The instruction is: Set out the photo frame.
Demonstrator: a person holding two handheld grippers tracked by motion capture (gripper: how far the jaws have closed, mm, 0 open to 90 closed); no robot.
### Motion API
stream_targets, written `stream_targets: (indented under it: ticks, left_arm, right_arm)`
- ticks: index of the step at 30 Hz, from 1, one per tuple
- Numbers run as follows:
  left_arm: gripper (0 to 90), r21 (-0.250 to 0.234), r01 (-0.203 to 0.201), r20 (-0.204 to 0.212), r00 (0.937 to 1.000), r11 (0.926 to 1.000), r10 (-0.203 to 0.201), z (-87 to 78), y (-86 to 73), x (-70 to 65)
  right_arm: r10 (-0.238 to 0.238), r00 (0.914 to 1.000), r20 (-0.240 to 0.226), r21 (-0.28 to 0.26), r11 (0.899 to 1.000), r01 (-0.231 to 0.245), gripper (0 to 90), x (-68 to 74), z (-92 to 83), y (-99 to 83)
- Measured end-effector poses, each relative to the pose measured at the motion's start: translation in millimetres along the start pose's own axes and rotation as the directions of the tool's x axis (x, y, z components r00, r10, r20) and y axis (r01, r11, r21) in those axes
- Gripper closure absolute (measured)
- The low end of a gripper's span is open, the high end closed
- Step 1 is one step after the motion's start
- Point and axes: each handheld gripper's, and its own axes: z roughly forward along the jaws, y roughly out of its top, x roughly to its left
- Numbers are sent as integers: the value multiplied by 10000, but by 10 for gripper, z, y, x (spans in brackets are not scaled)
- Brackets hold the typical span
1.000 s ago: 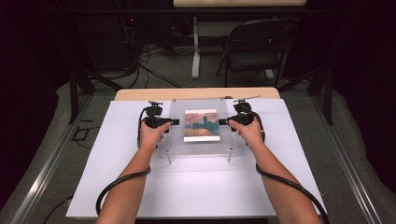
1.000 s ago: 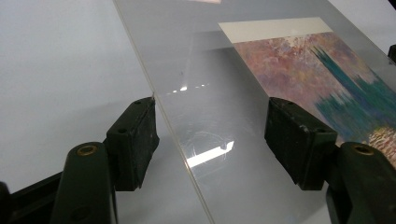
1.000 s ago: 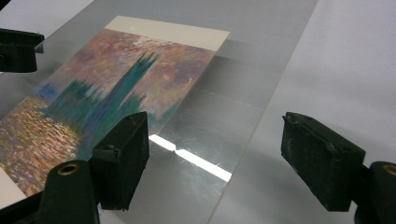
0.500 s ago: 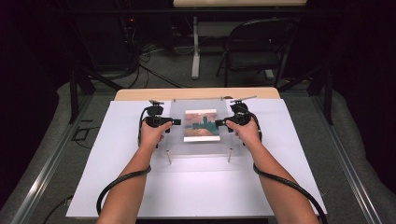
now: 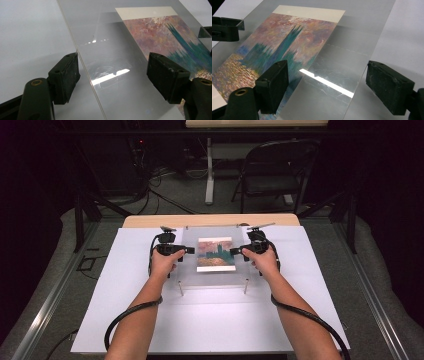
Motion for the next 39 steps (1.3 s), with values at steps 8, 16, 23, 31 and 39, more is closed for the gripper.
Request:
stream_targets:
  ticks: [8, 16, 23, 31, 39]
  left_arm:
    - [253, -104, 286, 406, 9988, 9995, -282, 27, -27, 30]
    - [240, 44, 248, 429, 9988, 9997, -250, 23, -28, 15]
    - [238, 308, 676, 880, 9937, 9972, -701, 46, -33, 30]
    - [240, 341, 667, 814, 9943, 9972, -693, 49, -19, 25]
    - [242, 141, 761, 586, 9953, 9970, -768, 51, -21, -2]
  right_arm:
    - [116, 9998, -190, 33, 9999, -115, 170, -5, 28, -3]
    - [167, 9997, -197, 76, 9998, -166, 166, -2, 32, -1]
    - [243, 9995, -202, 40, 9997, -242, 162, 5, 42, -5]
    - [194, 9998, -90, 87, 9998, -193, 160, 22, 40, 6]
    - [168, 9998, 95, 154, 9997, -170, 160, 47, 32, 18]
